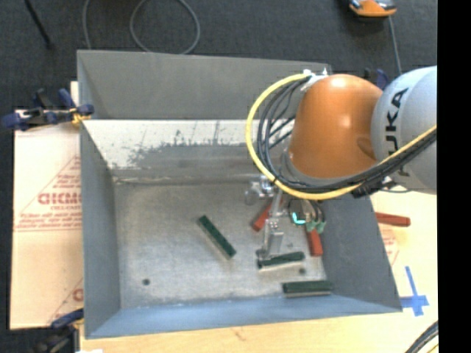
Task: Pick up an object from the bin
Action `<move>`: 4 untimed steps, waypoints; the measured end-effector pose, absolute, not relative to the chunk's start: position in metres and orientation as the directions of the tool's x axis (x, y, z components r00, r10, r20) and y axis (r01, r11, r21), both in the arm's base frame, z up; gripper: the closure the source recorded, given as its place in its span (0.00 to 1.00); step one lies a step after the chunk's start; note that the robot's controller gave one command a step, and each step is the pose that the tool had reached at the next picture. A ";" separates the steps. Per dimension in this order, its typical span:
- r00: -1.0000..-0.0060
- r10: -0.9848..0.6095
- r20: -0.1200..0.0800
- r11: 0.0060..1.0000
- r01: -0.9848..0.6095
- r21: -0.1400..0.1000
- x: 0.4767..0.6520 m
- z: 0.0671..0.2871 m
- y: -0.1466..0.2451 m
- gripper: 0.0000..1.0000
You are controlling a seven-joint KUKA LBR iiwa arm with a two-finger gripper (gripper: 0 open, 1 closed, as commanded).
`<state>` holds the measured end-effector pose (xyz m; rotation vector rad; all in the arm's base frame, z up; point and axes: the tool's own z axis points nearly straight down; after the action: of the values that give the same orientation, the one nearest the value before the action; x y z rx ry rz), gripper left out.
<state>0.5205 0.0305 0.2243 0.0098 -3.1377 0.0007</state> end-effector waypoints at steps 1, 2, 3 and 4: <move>-0.991 0.130 0.006 0.991 0.130 0.001 0.497 0.128 0.014 0.00; -0.991 0.135 -0.004 0.991 0.135 -0.003 0.537 0.077 -0.043 0.00; -0.985 0.175 -0.002 0.985 0.175 -0.001 0.505 0.085 -0.070 0.00; -0.988 -0.154 -0.011 0.988 -0.154 -0.004 0.492 0.072 -0.059 0.00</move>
Offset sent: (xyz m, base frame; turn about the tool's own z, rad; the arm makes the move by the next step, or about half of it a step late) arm -0.0219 -0.0163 -0.0934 0.1393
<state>0.4916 -0.0594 0.0724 0.2433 -3.1440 0.0050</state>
